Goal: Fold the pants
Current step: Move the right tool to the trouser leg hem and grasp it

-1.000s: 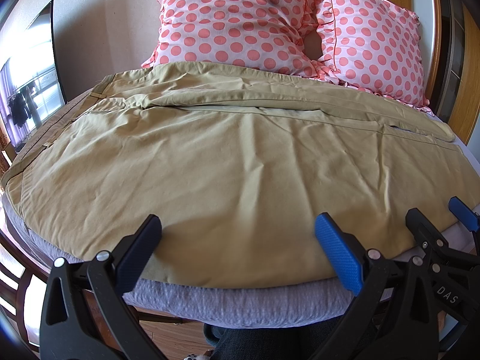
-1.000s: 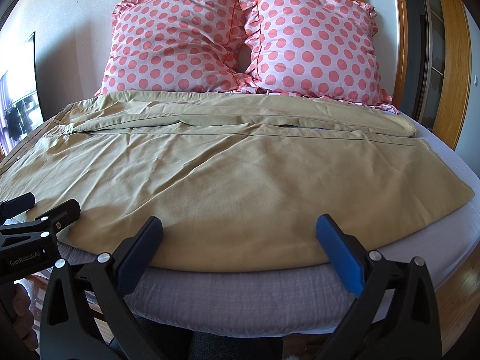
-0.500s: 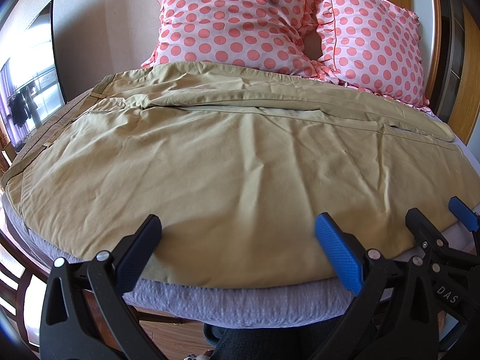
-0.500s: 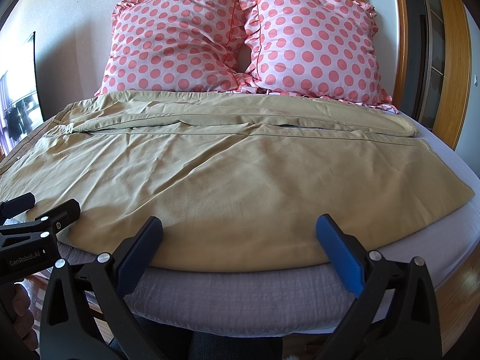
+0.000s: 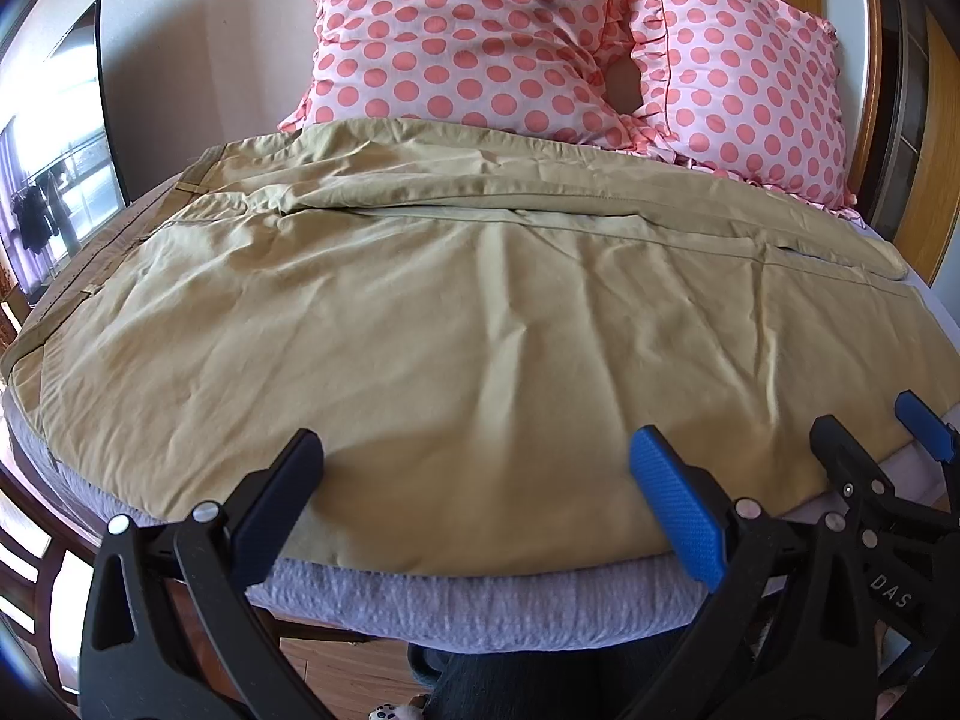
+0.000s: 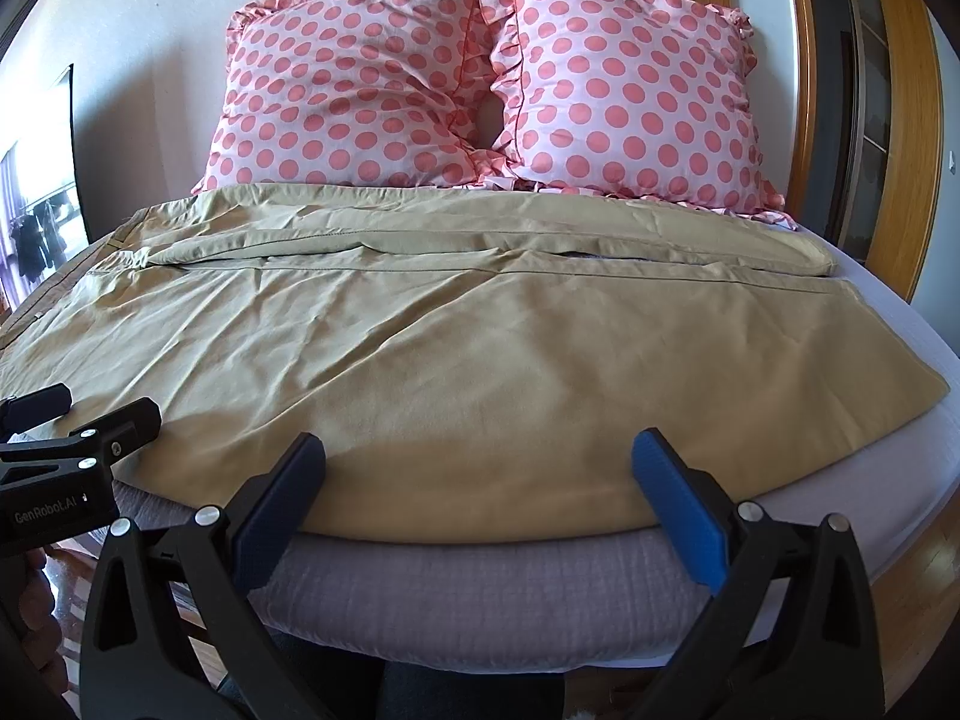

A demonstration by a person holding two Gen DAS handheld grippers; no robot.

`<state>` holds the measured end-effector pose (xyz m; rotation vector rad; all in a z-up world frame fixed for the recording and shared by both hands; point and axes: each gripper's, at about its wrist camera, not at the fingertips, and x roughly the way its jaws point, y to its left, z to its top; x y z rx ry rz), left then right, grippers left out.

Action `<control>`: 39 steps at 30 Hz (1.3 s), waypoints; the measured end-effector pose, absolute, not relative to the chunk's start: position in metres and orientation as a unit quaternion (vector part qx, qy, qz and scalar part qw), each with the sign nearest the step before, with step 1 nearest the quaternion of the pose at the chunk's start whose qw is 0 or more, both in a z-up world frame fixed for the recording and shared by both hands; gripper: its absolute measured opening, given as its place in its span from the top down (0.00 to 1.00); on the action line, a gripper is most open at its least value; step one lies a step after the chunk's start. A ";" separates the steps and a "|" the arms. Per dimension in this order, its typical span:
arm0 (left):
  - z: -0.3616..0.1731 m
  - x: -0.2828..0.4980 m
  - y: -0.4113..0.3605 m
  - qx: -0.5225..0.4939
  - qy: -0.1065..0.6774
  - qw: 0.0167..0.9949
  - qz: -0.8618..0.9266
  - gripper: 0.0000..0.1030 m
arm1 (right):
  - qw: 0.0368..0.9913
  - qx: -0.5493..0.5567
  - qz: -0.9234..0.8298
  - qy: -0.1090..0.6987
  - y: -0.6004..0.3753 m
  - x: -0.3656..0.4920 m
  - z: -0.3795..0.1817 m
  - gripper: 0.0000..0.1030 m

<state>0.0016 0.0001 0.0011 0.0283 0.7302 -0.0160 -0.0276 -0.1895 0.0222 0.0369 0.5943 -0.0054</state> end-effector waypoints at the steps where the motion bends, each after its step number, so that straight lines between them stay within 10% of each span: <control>1: 0.001 0.002 0.000 0.014 0.358 0.934 -0.008 0.02 | 0.956 0.018 0.000 0.293 -0.190 -0.029 0.022 0.01; 21: 0.064 0.051 0.009 0.007 0.315 0.949 -0.012 0.02 | 0.872 0.237 -0.208 0.375 -0.428 0.196 0.085 0.03; 27: 0.065 0.081 0.018 -0.001 0.322 0.947 -0.001 0.02 | 0.812 0.288 -0.293 0.415 -0.479 0.292 0.048 0.35; 34: 0.060 0.101 0.031 -0.001 0.333 0.943 0.013 0.02 | 0.795 0.243 -0.357 0.426 -0.483 0.327 0.035 0.39; 37: 0.058 0.101 0.033 -0.004 0.336 0.942 0.007 0.02 | 0.807 0.198 -0.363 0.421 -0.472 0.316 0.032 0.58; 39: 0.057 0.101 0.033 -0.006 0.336 0.942 0.008 0.02 | 0.821 0.203 -0.342 0.410 -0.473 0.300 0.032 0.89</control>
